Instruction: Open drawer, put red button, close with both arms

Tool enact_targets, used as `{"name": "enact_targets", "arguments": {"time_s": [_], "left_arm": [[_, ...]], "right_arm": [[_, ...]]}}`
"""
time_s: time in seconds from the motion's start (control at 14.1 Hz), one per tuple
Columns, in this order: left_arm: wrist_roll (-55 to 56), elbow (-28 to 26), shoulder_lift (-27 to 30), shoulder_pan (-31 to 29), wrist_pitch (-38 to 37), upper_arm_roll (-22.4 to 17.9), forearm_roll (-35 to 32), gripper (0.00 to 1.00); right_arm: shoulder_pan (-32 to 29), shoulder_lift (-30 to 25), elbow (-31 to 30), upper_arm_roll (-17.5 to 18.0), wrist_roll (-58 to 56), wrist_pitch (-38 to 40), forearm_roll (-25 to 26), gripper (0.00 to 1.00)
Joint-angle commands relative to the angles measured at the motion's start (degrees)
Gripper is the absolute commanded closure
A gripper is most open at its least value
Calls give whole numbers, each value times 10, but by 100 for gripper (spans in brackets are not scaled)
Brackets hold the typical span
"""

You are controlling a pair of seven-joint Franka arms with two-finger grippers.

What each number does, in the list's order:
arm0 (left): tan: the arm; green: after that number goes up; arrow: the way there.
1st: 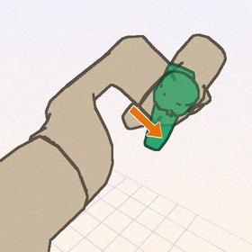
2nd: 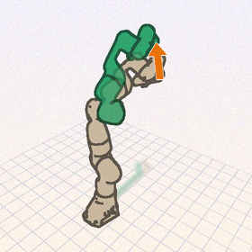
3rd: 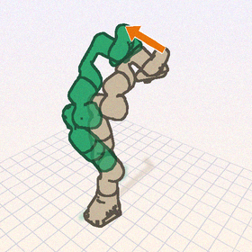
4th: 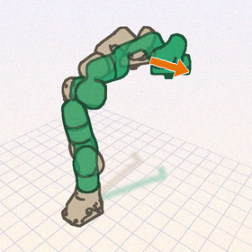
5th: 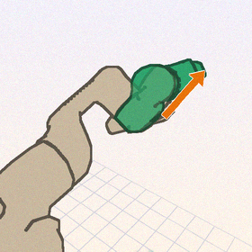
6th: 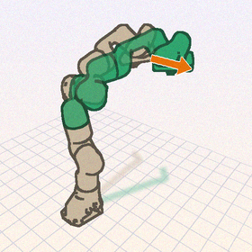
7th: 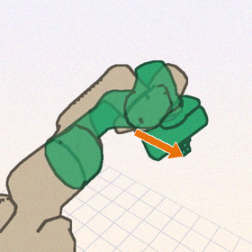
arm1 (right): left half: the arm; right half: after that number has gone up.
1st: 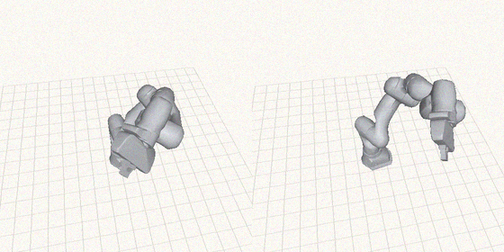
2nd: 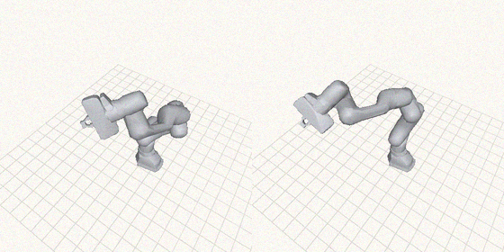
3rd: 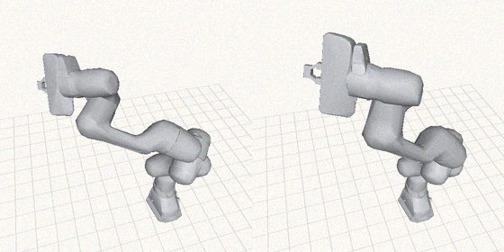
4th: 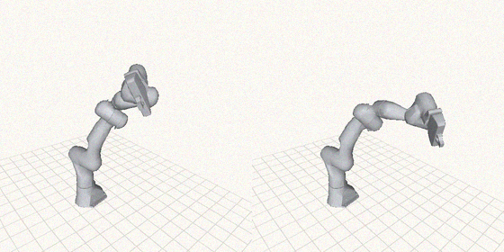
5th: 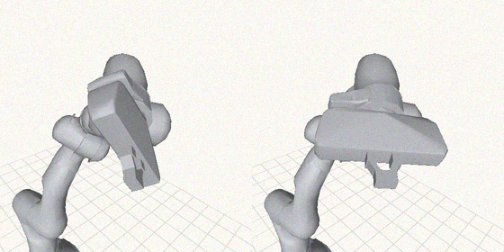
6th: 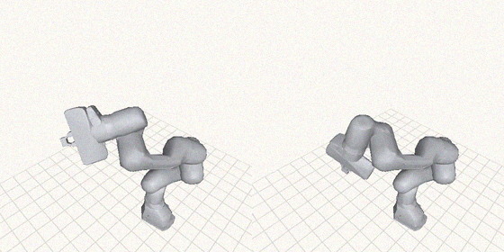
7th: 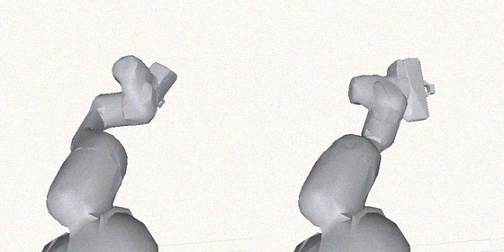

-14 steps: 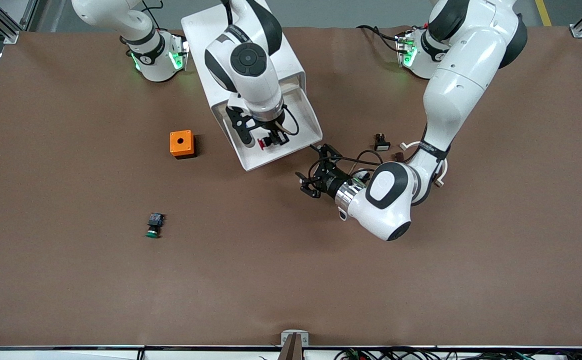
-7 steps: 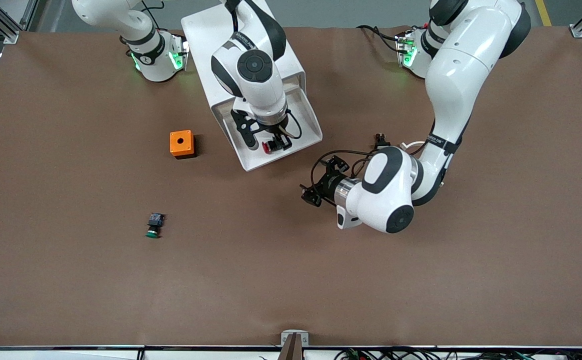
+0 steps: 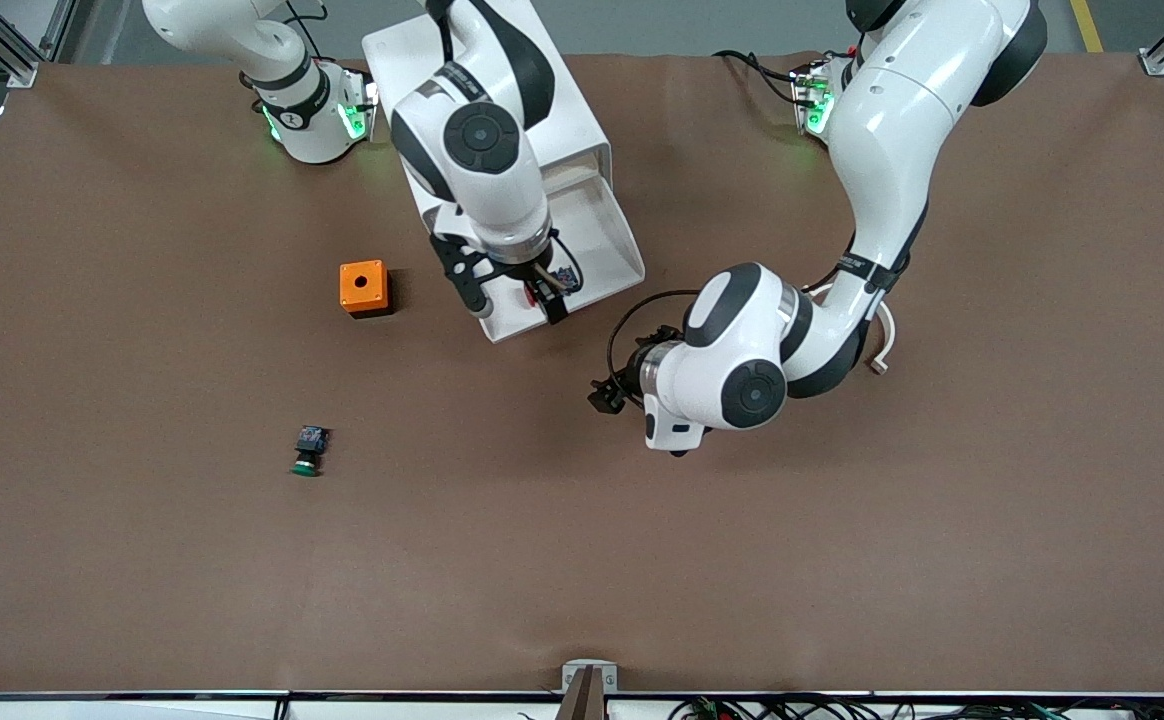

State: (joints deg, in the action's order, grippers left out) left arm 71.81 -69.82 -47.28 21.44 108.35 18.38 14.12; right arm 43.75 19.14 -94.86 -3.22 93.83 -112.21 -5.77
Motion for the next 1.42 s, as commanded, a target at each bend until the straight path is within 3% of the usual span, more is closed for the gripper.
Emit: {"name": "enact_targets", "arguments": {"time_s": [0.0, 0.5, 1.35], "left_arm": [[-6, -12, 15, 18, 25, 0, -58, 0], [3, -36, 37, 65, 40, 3, -133, 0], [15, -130, 84, 106, 30, 19, -136, 0]], "right_arm": [[-58, -18, 49, 7, -113, 84, -2, 0], [-195, -65, 70, 6, -401, 154, -3, 0], [-401, -103, 64, 5, -819, 189, -1, 0]]}}
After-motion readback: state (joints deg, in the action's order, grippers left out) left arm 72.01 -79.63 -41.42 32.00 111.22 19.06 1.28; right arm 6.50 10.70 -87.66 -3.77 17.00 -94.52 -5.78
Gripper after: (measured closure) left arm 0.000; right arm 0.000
